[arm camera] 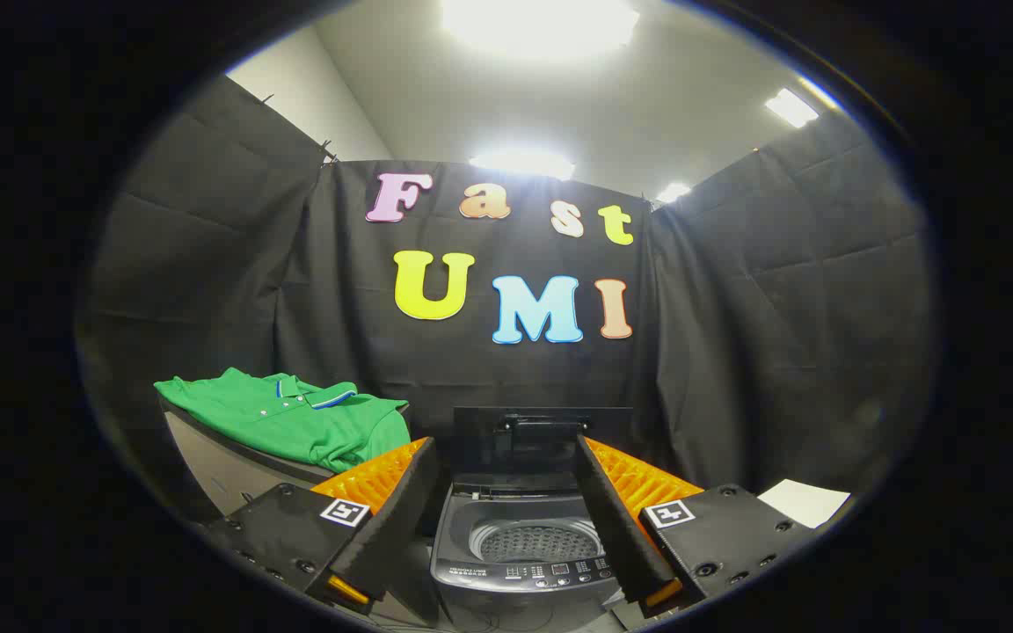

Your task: Put the clothes into the washing machine and then close the washing machine lid.

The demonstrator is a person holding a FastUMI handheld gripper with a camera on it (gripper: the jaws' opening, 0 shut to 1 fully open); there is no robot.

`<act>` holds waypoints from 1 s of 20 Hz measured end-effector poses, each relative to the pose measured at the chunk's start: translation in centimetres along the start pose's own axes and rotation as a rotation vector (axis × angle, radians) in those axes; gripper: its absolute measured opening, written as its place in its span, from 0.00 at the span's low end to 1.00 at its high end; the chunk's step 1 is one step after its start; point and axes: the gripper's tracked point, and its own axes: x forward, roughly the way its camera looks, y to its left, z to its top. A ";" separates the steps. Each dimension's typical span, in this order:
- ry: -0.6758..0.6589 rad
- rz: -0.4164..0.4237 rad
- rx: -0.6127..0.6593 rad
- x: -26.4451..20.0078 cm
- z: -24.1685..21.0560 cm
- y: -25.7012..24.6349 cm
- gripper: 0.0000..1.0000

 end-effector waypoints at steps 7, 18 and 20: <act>0.023 -0.006 0.010 0.2 -0.8 -0.4 0.98; 0.043 -0.016 0.014 1.1 -2.1 -2.0 0.98; 0.048 -0.017 0.010 1.2 -2.3 -2.1 0.98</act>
